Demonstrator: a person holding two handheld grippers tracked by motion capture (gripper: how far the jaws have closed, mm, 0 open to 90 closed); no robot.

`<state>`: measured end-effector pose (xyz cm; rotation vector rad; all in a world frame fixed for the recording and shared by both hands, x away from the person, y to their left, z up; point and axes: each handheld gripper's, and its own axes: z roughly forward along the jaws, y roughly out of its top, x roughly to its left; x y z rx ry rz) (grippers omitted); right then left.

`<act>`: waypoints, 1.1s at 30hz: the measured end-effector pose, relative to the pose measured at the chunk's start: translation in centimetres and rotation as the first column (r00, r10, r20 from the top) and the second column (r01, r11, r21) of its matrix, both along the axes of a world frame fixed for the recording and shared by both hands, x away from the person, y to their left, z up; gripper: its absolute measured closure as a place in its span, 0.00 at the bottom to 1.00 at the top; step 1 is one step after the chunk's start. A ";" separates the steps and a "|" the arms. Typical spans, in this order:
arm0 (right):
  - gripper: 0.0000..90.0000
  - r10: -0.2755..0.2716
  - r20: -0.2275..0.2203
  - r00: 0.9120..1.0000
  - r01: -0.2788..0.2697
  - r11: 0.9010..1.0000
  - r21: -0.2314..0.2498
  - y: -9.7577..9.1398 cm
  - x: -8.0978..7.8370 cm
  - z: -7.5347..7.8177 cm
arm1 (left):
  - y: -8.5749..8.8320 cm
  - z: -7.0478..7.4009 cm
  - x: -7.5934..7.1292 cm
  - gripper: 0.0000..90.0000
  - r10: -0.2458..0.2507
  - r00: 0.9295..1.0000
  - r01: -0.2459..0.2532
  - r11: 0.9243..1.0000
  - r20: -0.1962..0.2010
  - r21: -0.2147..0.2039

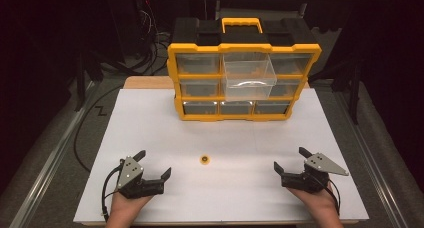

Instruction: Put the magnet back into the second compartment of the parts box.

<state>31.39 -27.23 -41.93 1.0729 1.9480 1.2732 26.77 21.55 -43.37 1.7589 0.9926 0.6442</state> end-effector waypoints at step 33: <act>0.00 -0.009 -0.051 0.999 0.009 1.000 -0.008 -0.2 0.6 -0.3 | 0.4 -0.1 0.0 0.00 0.016 1.000 -0.016 1.000 -0.006 0.000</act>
